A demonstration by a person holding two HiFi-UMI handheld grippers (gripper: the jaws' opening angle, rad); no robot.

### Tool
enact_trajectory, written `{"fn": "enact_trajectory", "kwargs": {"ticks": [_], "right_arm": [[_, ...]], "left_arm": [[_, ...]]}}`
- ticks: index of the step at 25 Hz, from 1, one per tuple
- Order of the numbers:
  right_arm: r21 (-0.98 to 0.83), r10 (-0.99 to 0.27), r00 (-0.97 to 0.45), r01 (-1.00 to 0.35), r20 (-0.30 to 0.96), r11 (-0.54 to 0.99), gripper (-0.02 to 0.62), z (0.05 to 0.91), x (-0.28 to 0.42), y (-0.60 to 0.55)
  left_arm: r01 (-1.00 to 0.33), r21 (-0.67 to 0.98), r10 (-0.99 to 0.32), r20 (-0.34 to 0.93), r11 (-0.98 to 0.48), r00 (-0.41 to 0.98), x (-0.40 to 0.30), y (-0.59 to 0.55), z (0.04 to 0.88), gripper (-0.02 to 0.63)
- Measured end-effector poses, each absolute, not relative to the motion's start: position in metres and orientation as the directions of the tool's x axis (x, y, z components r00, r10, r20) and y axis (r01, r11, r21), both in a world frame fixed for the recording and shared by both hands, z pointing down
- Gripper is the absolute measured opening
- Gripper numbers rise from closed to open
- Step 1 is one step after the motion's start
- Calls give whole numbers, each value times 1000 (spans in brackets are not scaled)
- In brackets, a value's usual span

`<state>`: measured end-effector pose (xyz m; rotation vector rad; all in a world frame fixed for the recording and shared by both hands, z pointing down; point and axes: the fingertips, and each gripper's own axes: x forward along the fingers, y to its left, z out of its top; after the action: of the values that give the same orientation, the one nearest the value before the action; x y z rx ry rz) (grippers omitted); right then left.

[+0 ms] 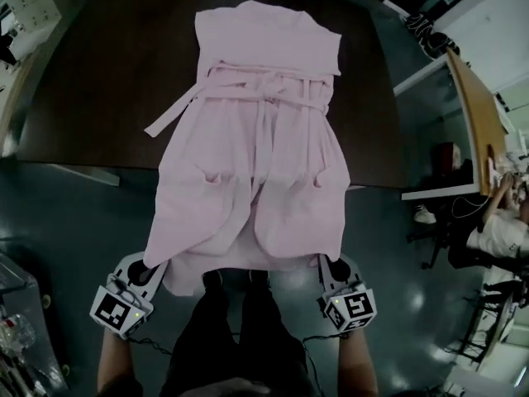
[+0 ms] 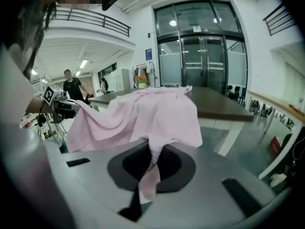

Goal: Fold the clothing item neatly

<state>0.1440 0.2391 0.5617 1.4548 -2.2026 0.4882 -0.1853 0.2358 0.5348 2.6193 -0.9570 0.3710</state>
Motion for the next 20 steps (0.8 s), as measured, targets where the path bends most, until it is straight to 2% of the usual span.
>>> {"fn": "enact_trajectory", "kwargs": {"ticks": [4, 9, 13, 17, 20], "right_arm": [[2, -800, -392, -897, 455, 442, 2, 458, 134, 219], [47, -847, -440, -880, 298, 473, 2, 363, 138, 173], [83, -864, -453, -874, 221, 480, 2, 329, 159, 118], [125, -854, -495, -848, 159, 515, 2, 294, 180, 51], [87, -830, -544, -827, 124, 555, 2, 269, 190, -11]], "left_arm": [[-604, 193, -562, 234, -773, 794, -181, 216, 442, 17], [-625, 134, -612, 125, -769, 781, -182, 155, 356, 17], [-657, 41, -652, 90, -753, 753, -169, 83, 317, 16], [-721, 20, -720, 47, -692, 692, -162, 9, 277, 16], [-775, 8, -774, 25, -632, 632, -171, -49, 245, 16]]}}
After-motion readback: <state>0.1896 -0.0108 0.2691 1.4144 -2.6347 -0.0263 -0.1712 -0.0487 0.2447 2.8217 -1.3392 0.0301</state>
